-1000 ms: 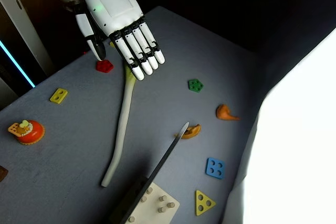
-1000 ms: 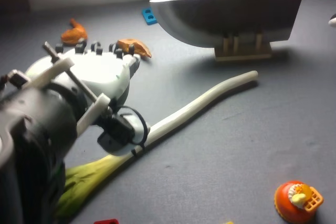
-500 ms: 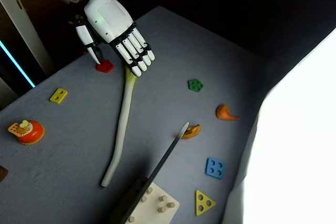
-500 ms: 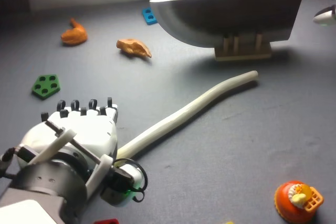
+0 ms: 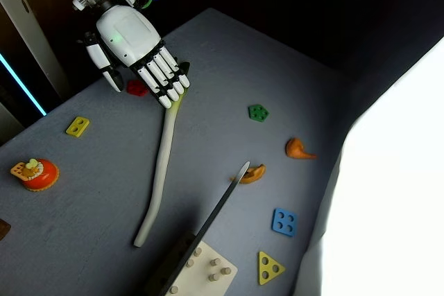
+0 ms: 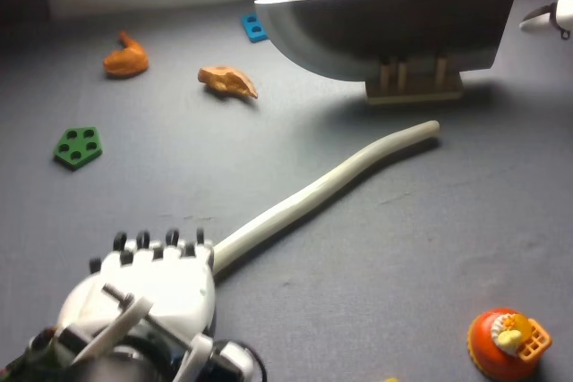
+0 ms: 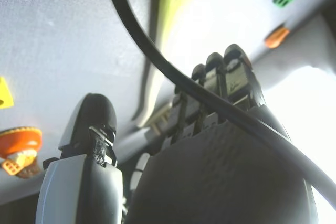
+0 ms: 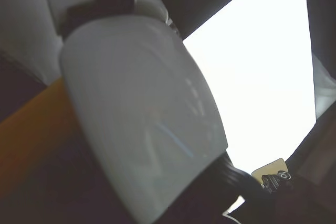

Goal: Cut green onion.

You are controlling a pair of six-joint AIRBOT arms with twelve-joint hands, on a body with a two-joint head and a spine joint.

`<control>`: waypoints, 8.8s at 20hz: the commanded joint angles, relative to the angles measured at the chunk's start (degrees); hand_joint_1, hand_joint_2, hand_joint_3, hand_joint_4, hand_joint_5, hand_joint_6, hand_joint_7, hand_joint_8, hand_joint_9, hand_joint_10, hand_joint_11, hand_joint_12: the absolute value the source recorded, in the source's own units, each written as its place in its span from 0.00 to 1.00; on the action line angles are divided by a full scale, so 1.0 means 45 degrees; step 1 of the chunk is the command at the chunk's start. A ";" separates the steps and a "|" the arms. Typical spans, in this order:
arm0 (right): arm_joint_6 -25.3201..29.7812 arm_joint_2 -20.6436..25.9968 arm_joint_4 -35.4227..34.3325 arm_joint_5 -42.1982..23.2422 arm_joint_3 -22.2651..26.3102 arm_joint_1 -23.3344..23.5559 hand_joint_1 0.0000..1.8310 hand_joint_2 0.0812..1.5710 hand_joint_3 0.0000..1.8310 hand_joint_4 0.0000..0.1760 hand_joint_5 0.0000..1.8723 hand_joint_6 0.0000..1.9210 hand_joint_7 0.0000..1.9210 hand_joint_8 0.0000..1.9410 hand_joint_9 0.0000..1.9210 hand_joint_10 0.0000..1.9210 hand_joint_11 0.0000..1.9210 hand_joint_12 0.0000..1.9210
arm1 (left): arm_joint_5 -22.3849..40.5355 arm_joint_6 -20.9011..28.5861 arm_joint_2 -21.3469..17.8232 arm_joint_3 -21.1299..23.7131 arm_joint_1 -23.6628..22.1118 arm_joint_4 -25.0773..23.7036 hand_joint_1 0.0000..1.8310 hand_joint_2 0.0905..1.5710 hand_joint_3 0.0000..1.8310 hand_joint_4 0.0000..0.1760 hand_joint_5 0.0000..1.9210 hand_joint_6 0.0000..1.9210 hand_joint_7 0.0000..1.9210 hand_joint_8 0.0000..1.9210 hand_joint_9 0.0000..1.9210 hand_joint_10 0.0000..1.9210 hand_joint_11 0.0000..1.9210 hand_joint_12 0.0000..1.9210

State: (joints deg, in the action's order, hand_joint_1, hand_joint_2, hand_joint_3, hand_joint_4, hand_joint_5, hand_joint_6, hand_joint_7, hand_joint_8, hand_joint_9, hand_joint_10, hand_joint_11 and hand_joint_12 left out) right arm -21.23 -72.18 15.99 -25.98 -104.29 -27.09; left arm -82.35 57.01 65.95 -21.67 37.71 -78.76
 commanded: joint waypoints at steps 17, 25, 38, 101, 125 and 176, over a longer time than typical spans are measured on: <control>0.0115 -0.0295 -0.0380 -0.1343 -0.0403 -0.0343 0.65 0.59 0.00 0.00 0.00 0.00 0.00 0.00 0.00 0.00 0.00 0.00 | -0.0621 0.1486 0.0144 -0.0035 0.0273 -0.1686 0.32 0.89 0.01 0.00 0.04 0.00 0.00 0.00 0.00 0.00 0.00 0.01; 0.0112 -0.0212 -0.0330 -0.1337 -0.0400 -0.0236 0.60 0.61 0.00 0.00 0.15 0.05 0.19 0.04 0.15 0.06 0.00 0.35 | -0.2078 0.2325 0.0722 0.0063 0.0748 -0.2747 0.34 0.88 0.01 0.00 0.05 0.00 0.01 0.00 0.01 0.00 0.00 0.00; 0.0096 -0.0210 -0.0324 -0.1326 -0.0400 -0.0216 0.73 0.67 0.01 0.25 0.64 1.00 0.76 1.00 0.79 1.00 0.82 1.00 | -0.3107 0.3230 0.1469 0.0096 0.2229 -0.4153 0.36 0.85 0.00 0.00 0.06 0.01 0.04 0.00 0.03 0.01 0.00 0.00; -1.9079 0.2296 -1.5383 -0.7163 1.1244 0.1992 0.88 0.47 0.43 1.00 0.71 1.00 0.83 1.00 0.86 1.00 0.88 1.00 | -0.0418 0.3723 0.1793 -0.1050 0.2307 -0.1984 0.41 0.83 0.00 0.00 0.07 0.01 0.06 0.00 0.03 0.00 0.00 0.00; -1.8596 0.0259 -1.4923 -0.8387 1.0768 0.0079 0.87 0.53 0.32 1.00 0.65 0.89 0.82 1.00 0.86 1.00 0.88 1.00 | -0.0305 0.3722 0.1795 -0.1018 0.2229 -0.1960 0.27 0.86 0.00 0.00 0.03 0.00 0.00 0.00 0.01 0.00 0.00 0.09; -1.7032 0.1589 -1.3273 -1.0576 0.9684 -0.1517 0.85 0.44 0.49 1.00 0.74 1.00 0.84 1.00 0.86 1.00 0.89 1.00 | -0.0210 0.3721 0.1847 -0.0989 0.1948 -0.2011 0.14 0.85 0.00 0.00 0.03 0.00 0.03 0.00 0.02 0.00 0.00 0.03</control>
State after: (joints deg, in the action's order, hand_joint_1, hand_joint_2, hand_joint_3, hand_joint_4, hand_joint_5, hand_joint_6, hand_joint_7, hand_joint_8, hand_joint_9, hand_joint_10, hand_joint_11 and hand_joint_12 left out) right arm -98.65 -65.41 -46.87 -67.05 -60.60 -34.20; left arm -83.48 73.52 74.04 -26.30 46.41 -86.80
